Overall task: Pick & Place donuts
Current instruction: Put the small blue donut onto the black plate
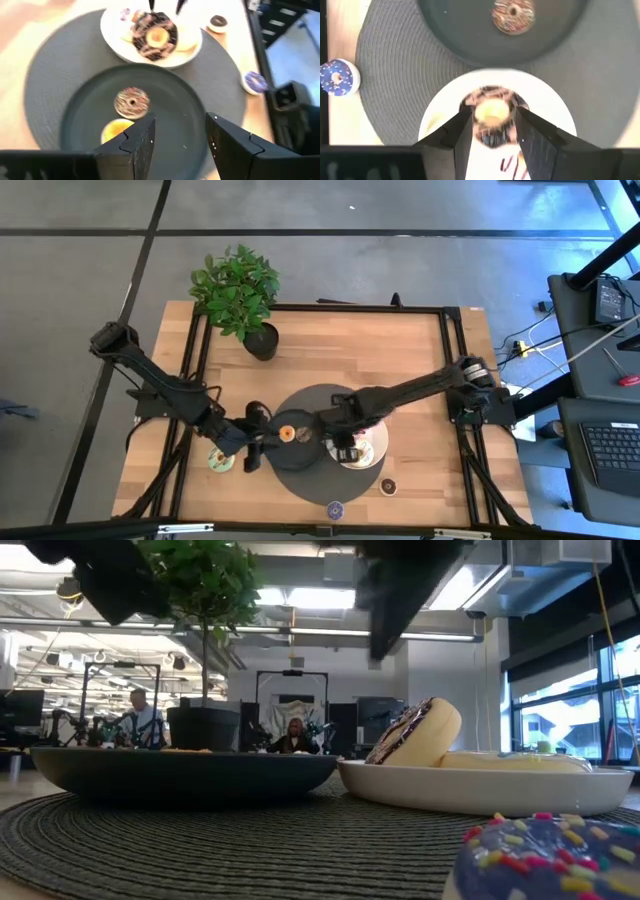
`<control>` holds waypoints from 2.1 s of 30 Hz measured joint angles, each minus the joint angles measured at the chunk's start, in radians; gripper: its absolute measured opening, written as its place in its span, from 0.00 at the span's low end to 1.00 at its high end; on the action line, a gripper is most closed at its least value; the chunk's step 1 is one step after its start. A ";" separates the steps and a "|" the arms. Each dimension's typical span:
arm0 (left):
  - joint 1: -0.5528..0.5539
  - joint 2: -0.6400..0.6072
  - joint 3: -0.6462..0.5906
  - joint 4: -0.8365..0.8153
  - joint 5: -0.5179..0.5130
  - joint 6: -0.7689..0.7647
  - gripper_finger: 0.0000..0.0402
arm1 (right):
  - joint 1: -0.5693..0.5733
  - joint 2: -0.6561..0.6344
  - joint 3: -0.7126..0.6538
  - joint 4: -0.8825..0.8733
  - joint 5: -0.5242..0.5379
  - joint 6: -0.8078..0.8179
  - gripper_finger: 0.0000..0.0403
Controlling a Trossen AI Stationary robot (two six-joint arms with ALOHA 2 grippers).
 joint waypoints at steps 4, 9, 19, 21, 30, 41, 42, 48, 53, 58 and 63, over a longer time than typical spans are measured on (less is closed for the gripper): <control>-0.007 -0.036 0.000 0.002 0.035 0.000 0.42 | 0.040 -0.133 -0.125 0.002 0.081 0.112 0.37; -0.009 -0.052 0.000 0.009 0.040 0.000 0.42 | 0.120 -0.330 -0.347 0.088 0.100 0.270 0.37; -0.009 -0.052 0.000 0.010 0.022 0.000 0.42 | 0.224 -0.625 -0.712 0.272 0.157 0.386 0.37; -0.008 -0.052 0.000 0.010 0.021 0.000 0.42 | 0.224 -0.656 -0.754 0.309 0.184 0.360 0.37; 0.076 -0.051 0.000 0.066 -0.083 0.174 0.42 | 0.197 -0.724 -0.862 0.380 0.309 0.400 0.37; 0.114 -0.051 0.000 0.133 -0.068 0.151 0.42 | 0.156 -0.724 -0.878 0.554 0.368 0.239 0.37; 0.114 -0.051 0.000 0.133 -0.047 0.138 0.42 | 0.155 -0.723 -0.878 0.553 0.368 0.248 0.37; 0.113 -0.040 0.000 0.236 0.082 0.147 0.46 | 0.160 -0.720 -0.877 0.640 0.360 0.306 0.37; 0.093 0.007 0.000 0.419 0.207 0.296 0.57 | 0.191 -0.720 -0.877 0.695 0.299 0.351 0.37; 0.070 0.061 0.000 0.573 0.221 0.466 0.65 | 0.216 -0.720 -0.877 0.764 0.322 0.324 0.37; 0.056 0.095 0.000 0.586 0.238 0.469 0.67 | 0.232 -0.720 -0.877 0.775 0.319 0.319 0.37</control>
